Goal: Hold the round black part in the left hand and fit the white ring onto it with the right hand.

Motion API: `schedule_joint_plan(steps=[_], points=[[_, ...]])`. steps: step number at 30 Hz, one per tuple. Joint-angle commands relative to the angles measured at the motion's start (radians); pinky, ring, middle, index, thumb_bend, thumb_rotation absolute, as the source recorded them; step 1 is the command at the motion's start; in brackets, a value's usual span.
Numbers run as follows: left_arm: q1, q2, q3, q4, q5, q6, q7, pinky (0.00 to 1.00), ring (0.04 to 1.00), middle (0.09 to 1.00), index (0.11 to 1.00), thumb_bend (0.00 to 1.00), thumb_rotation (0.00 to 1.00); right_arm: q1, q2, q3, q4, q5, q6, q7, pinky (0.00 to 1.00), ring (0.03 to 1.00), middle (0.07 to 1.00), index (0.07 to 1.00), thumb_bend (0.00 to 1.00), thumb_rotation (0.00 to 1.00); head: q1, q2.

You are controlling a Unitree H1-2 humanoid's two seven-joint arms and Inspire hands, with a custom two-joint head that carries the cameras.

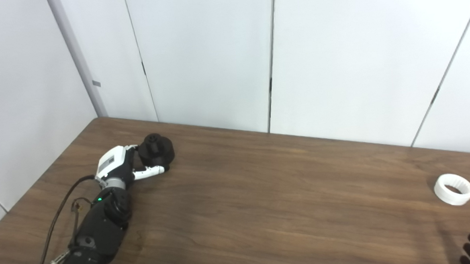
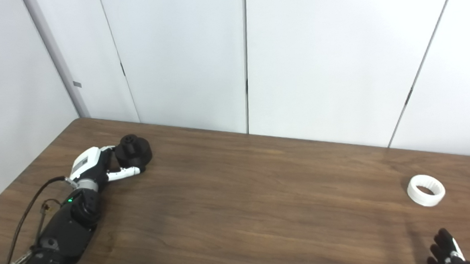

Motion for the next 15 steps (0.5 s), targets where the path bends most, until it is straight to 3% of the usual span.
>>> schedule_joint_plan(steps=[1, 15], points=[[-0.055, 0.008, 0.005, -0.014, -0.004, -0.017, 0.023, 1.00, 0.994, 0.940, 0.844, 1.00, 0.56, -0.015, -0.004, -0.005, -0.042, -0.004, -0.013, -0.010, 1.00, 1.000, 1.000, 0.976, 0.65, 1.00, 0.000, 0.001], [-0.095, -0.040, 0.045, 0.092, -0.082, -0.066, 0.099, 1.00, 0.980, 0.928, 0.822, 1.00, 0.50, -0.013, -0.004, -0.009, -0.046, -0.011, -0.014, -0.018, 1.00, 1.000, 0.993, 0.968, 0.64, 1.00, -0.005, 0.004]])
